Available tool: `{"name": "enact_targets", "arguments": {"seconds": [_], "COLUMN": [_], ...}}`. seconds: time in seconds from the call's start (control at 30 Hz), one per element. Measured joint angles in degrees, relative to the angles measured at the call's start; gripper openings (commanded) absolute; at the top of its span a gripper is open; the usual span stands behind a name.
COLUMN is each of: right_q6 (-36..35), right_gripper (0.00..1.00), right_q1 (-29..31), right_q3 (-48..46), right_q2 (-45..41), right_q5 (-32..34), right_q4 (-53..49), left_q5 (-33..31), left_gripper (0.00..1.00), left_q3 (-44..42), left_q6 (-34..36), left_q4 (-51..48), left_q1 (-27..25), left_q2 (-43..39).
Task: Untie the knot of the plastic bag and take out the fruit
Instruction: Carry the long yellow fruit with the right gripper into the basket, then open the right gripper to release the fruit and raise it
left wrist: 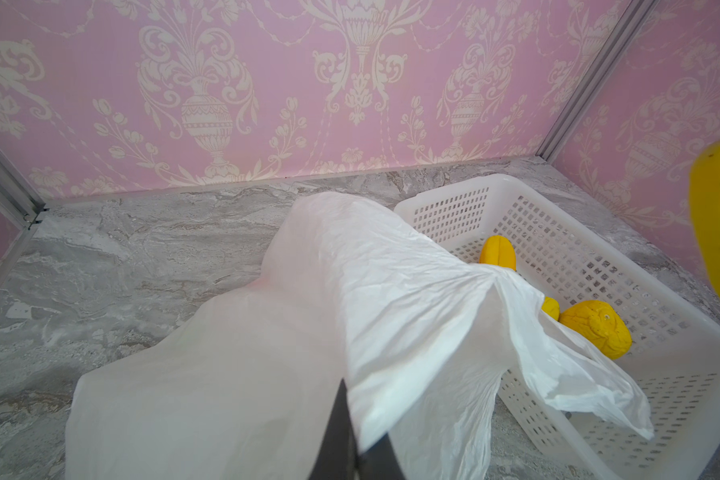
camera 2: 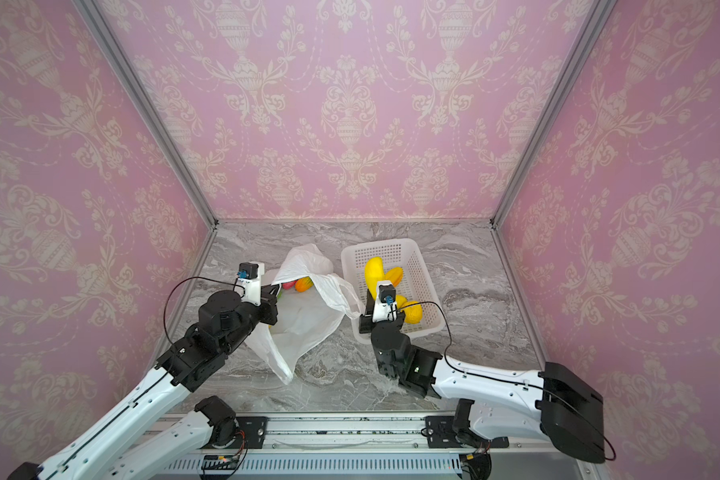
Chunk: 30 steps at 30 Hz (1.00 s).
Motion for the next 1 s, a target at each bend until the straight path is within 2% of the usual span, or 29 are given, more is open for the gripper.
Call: {"name": "enact_targets", "arguments": {"seconds": [0.1,0.23,0.4,0.67,0.9,1.0], "right_q6": [7.5,13.4,17.25,20.33,20.96,20.96], "right_gripper": [0.11,0.09,0.09,0.02,0.15,0.28], "right_q1": [-7.04,-10.93,-14.91,-24.33,-28.11,-28.15], "right_q3": [0.22,1.81,7.85,17.38,18.73,19.17], "right_q2": [0.02,2.82,10.34,23.17,28.06,29.05], "right_q5": [-3.04,-6.58,-11.63,-23.41,-30.53,-31.95], "right_q4": [-8.15,-14.95,-22.77,-31.67,-34.25,-34.93], "left_q5": [0.0,0.0,0.0,0.0,0.0,0.02], "left_gripper": [0.0,0.0,0.0,0.0,0.0,0.0], "left_q3": [0.0,0.0,0.0,0.0,0.0,0.0], "left_q6": [0.0,0.0,0.0,0.0,0.0,0.0], "left_q4": [0.04,0.02,0.07,0.02,0.22,0.24], "left_q1": [0.0,0.0,0.0,0.0,0.0,0.0], "left_q2": [-0.02,0.22,0.31,0.2,0.04,0.04]}}
